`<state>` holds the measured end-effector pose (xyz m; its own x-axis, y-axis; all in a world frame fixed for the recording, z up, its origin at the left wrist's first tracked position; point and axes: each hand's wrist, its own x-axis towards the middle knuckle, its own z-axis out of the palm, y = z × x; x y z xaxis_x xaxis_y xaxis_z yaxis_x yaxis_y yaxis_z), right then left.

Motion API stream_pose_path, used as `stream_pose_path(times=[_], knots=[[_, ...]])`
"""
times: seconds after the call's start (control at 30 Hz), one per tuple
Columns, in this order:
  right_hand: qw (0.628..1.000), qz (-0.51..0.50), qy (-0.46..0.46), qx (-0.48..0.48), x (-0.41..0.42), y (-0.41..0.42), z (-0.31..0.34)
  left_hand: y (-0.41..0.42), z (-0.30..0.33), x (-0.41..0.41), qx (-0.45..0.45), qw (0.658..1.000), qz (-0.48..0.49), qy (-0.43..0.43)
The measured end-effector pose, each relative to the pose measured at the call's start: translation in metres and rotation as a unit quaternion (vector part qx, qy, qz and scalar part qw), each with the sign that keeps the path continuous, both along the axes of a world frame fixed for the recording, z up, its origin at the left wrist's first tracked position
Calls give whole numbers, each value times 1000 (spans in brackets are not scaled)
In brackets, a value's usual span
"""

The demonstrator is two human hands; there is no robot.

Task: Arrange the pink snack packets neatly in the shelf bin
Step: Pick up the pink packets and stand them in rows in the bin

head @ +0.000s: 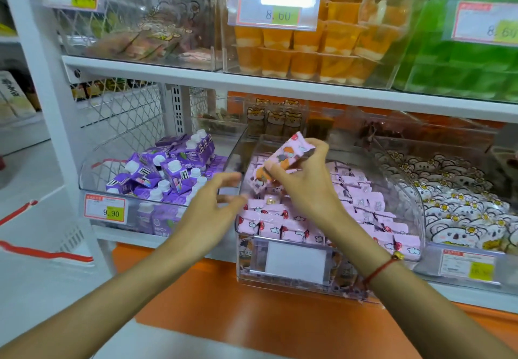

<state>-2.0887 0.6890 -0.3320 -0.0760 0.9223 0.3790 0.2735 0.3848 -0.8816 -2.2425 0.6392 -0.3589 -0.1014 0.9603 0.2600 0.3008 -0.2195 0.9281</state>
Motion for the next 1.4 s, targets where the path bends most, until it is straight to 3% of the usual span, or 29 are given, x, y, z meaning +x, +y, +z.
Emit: stream_pose_path(times=[0.2, 0.33, 0.4, 0.6, 0.7, 0.8, 0.87, 0.93, 1.1, 1.2, 1.3, 1.4], knots=[[975, 11, -190, 118, -9, 6, -10, -1, -10, -4, 5, 999, -40, -1], [913, -21, -374, 159, -12, 7, -17, -1, -9, -3, 8, 999, -40, -10], [898, -10, -419, 134, -9, 11, -19, -1, -9, -2, 8, 999, -37, -15], [901, 82, -416, 90, 4, 10, -13, -1, -6, -3, -2, 999, -39, -17], [932, 39, -349, 86, 16, 1, -9, 0, -8, -4, -13, 1000, -28, -5], [916, -21, -374, 141, 36, -5, -7, 0, -8, -5, 73, 988, 36, 131], [908, -15, -396, 136, 49, -10, -7, 4, 3, -4, 192, 952, 51, 234], [900, -1, -417, 126, 60, -14, -12, 13, 18, -1, 252, 913, 27, 320], [875, -5, -460, 149, 67, -21, -27, 46, 40, 14, 216, 812, -70, 537], [871, -10, -465, 158, 66, -21, -29, 59, 44, 22, 181, 758, -93, 620], [878, -4, -456, 149, 67, -22, -28, 64, 45, 27, 166, 752, -92, 631], [878, -3, -457, 144, 66, -22, -26, 63, 44, 29, 178, 780, -62, 596]])
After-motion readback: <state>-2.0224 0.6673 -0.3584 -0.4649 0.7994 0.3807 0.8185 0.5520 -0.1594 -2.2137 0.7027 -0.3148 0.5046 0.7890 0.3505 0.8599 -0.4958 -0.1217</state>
